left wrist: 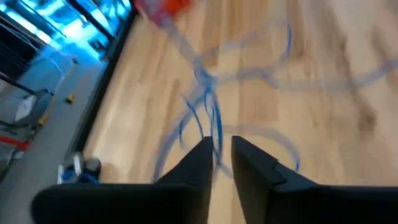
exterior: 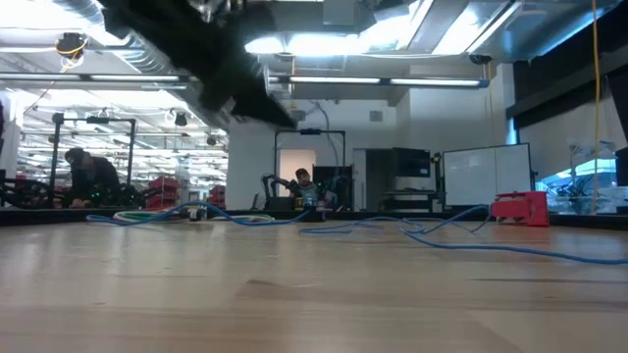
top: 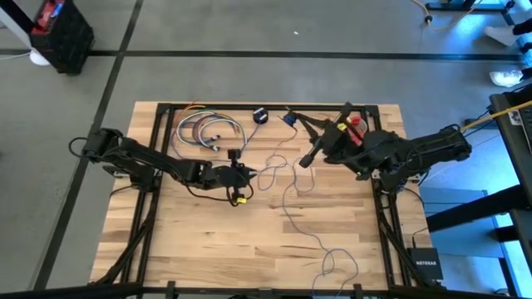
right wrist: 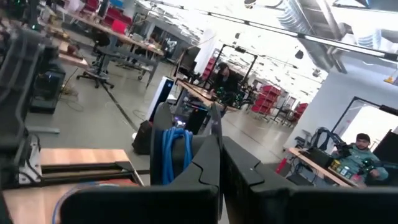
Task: Coil cords
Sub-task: Coil the blue wire onto the black spool
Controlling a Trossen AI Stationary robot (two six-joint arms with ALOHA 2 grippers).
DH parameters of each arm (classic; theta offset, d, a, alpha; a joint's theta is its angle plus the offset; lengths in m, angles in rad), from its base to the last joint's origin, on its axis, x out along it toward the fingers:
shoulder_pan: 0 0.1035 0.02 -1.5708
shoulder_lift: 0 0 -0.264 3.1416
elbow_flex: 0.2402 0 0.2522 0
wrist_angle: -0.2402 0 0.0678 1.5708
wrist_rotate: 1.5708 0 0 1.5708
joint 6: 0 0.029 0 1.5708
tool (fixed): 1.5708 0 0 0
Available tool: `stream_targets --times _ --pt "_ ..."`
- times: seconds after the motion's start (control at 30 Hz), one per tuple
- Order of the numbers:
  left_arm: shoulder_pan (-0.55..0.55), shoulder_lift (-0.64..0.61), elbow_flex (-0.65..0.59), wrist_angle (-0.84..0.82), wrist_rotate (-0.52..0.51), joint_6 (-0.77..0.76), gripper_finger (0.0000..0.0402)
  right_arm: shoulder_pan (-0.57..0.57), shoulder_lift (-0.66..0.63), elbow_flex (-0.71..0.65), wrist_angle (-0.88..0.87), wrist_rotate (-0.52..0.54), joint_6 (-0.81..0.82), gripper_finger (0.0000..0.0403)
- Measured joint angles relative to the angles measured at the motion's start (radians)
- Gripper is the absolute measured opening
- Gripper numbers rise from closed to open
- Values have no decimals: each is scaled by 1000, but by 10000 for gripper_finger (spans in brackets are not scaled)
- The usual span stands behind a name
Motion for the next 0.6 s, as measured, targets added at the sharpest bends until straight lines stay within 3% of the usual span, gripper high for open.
stream_targets --times 0.2,0.43,0.6 --pt "-10 -1 9 -84 -4 -114 118 0 2 -3 -3 -9 -10 3" --pt "-49 -75 112 -472 -3 -303 136 0 5 -3 -34 -11 -1 3" --pt "-62 -124 119 -313 -4 -248 129 0 11 -3 -54 -64 55 3"
